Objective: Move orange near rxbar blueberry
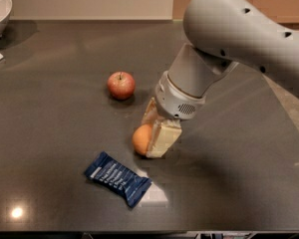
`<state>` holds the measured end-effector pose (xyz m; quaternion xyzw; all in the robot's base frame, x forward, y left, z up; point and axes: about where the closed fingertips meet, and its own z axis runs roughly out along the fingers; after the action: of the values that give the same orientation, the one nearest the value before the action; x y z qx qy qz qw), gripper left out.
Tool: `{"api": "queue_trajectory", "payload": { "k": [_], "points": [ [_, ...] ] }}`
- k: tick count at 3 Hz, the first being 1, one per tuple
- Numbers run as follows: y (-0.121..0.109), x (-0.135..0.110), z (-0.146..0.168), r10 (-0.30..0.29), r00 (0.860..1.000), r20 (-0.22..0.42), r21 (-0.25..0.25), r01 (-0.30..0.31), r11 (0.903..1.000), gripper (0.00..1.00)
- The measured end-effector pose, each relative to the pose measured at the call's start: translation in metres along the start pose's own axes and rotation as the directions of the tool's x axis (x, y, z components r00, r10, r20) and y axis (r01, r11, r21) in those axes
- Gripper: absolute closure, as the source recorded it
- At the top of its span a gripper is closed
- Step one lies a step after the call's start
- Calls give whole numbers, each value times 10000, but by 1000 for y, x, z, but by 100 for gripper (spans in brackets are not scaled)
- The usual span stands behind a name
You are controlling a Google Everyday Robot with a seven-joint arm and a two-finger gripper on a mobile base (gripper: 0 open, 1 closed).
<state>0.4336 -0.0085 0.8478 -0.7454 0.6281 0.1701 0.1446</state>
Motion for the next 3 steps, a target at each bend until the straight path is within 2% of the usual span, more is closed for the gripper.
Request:
{"api": "queue_trajectory", "payload": {
  "k": [3],
  "points": [
    [8,-5,10,-210,9998,-47,-176,210,9996,12]
  ]
}}
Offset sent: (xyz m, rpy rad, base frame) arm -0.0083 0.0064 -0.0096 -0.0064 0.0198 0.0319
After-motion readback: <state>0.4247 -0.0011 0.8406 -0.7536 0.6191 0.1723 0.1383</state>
